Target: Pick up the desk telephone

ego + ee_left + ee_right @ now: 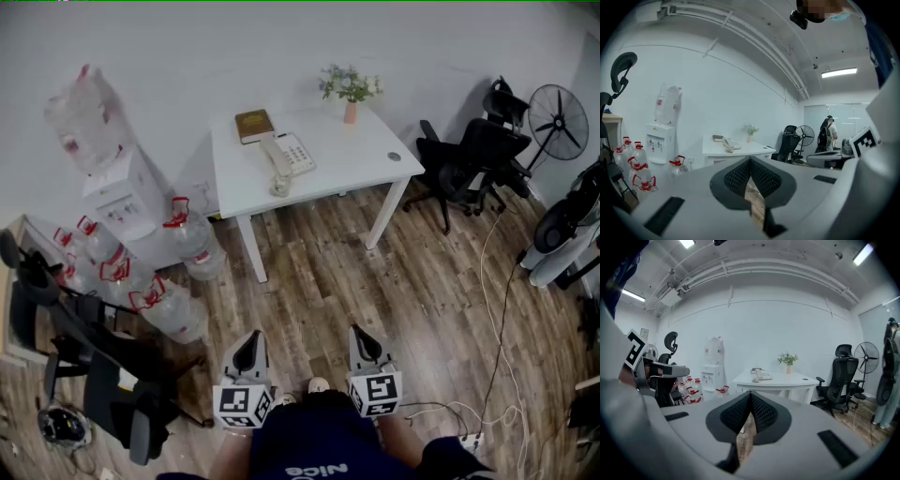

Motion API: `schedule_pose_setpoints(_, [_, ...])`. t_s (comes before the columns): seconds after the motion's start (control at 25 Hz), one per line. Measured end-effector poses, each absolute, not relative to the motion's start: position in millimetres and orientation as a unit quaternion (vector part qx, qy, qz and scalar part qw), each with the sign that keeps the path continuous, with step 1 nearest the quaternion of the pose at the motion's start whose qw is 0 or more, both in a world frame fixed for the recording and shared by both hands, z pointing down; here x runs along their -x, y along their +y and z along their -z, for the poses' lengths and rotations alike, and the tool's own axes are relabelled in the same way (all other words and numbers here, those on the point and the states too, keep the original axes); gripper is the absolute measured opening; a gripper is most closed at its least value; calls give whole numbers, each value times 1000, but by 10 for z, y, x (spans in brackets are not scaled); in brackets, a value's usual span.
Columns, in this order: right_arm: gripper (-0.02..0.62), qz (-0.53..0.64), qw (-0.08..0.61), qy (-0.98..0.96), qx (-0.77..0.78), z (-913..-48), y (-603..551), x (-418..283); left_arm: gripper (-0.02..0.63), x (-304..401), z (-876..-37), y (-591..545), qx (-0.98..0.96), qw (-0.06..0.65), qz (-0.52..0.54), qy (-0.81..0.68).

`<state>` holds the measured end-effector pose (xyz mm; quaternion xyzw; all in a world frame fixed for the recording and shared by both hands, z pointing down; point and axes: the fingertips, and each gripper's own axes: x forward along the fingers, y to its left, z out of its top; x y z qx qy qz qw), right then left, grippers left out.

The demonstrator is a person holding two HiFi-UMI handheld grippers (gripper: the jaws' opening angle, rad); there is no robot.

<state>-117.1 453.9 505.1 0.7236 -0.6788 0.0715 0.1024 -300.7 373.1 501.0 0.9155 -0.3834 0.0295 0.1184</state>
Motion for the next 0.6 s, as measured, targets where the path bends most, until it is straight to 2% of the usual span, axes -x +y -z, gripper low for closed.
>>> schedule_pose_setpoints(0.6, [23, -67, 105, -703, -700, -5085, 4449, 995, 17, 2666, -5028, 3716, -912, 119, -39, -390])
